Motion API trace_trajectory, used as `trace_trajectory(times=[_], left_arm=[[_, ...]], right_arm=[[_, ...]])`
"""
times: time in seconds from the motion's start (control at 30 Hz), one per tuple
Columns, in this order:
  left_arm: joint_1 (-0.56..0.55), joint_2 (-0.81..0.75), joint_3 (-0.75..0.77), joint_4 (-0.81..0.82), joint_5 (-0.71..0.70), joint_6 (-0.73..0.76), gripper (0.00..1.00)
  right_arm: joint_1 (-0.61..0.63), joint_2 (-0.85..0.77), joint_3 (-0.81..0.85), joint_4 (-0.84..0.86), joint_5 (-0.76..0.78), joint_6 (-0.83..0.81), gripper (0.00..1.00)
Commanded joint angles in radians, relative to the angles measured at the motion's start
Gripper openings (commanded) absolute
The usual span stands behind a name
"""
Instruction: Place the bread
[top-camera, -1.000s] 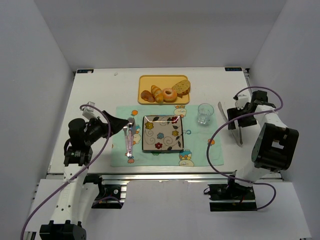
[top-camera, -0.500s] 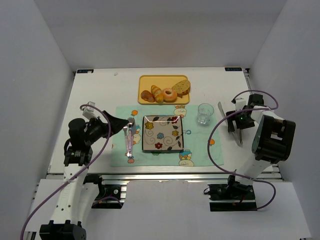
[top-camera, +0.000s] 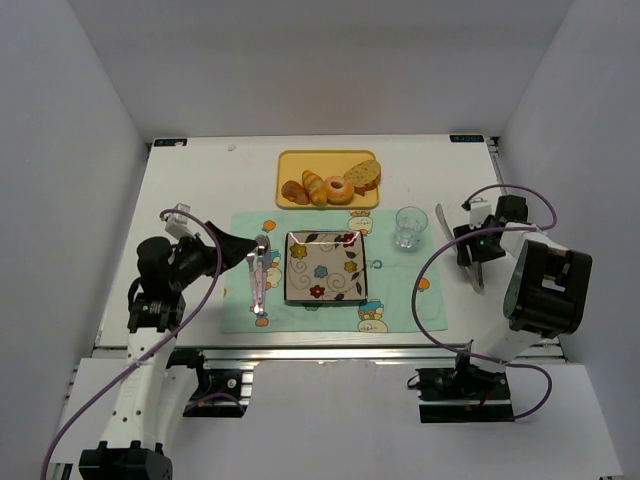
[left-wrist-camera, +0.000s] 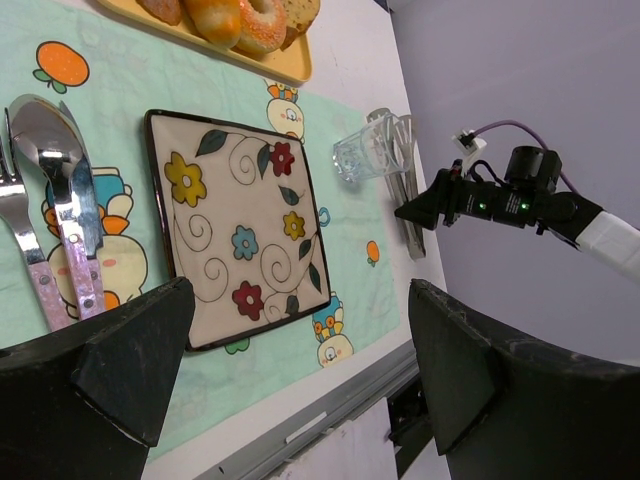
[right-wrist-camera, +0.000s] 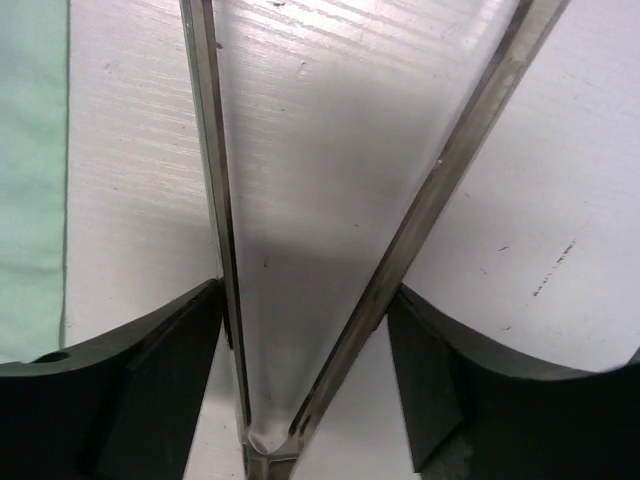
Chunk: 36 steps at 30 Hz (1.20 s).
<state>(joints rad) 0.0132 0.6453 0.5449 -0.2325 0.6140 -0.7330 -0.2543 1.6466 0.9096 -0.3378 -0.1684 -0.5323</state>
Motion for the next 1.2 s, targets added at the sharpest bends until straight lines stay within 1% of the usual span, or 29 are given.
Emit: trace_trajectory(times=[0.0,0.07,0.1,0.17,0.2,0.3,0.33,0.4,0.57,0.6,0.7,0.8,0.87,0.93,0.97,1.07,1.17], left_arm=[[0.004,-0.018,0.023,-0.004,0.001,0.009,0.98],[0.002,-0.022,0.023,-0.007,0.000,0.006,0.98],[0.004,-0.027,0.024,-0.010,0.000,0.004,0.98],[0.004,-0.032,0.029,-0.014,-0.003,0.004,0.98],[0.004,-0.033,0.030,-0.016,-0.005,0.004,0.98],[0.004,-0.041,0.035,-0.022,-0.008,0.006,0.98],[0.004,-0.045,0.035,-0.025,-0.008,0.006,0.98],[0.004,-0.049,0.038,-0.028,-0.010,0.006,0.98],[0.002,-0.058,0.039,-0.028,-0.010,0.004,0.98],[0.002,-0.058,0.036,-0.025,-0.008,0.004,0.98],[0.002,-0.058,0.038,-0.013,-0.005,-0.003,0.98],[0.002,-0.055,0.047,-0.004,-0.005,-0.008,0.98],[0.002,-0.053,0.052,-0.001,-0.005,-0.009,0.98],[0.004,-0.049,0.058,-0.001,-0.003,-0.009,0.98],[0.002,-0.049,0.059,-0.001,-0.003,-0.009,0.98],[0.002,-0.049,0.064,0.001,-0.003,-0.009,0.98],[0.002,-0.050,0.069,-0.005,-0.005,-0.009,0.98]], right_arm=[[-0.002,0.024,-0.052,-0.041,0.027,-0.038,0.68],[-0.002,0.033,-0.046,-0.049,0.015,-0.041,0.62],[-0.002,0.047,-0.029,-0.065,0.004,-0.044,0.52],[-0.005,0.061,0.000,-0.093,-0.012,-0.040,0.42],[-0.007,0.068,0.017,-0.115,-0.019,-0.034,0.33],[-0.019,0.052,0.084,-0.133,-0.065,-0.002,0.25],[-0.019,0.042,0.119,-0.141,-0.088,0.006,0.24],[-0.019,0.007,0.161,-0.153,-0.121,0.031,0.24],[-0.019,-0.066,0.322,-0.208,-0.276,0.109,0.24],[-0.019,-0.074,0.342,-0.211,-0.324,0.145,0.24],[-0.007,-0.093,0.414,-0.213,-0.396,0.202,0.27],[0.030,-0.100,0.478,-0.216,-0.425,0.271,0.32],[0.067,-0.102,0.503,-0.210,-0.433,0.291,0.36],[0.107,-0.102,0.535,-0.207,-0.444,0.307,0.39],[0.119,-0.100,0.544,-0.204,-0.444,0.319,0.42],[0.164,-0.091,0.577,-0.195,-0.450,0.337,0.46],[0.197,-0.079,0.600,-0.185,-0.453,0.348,0.47]])
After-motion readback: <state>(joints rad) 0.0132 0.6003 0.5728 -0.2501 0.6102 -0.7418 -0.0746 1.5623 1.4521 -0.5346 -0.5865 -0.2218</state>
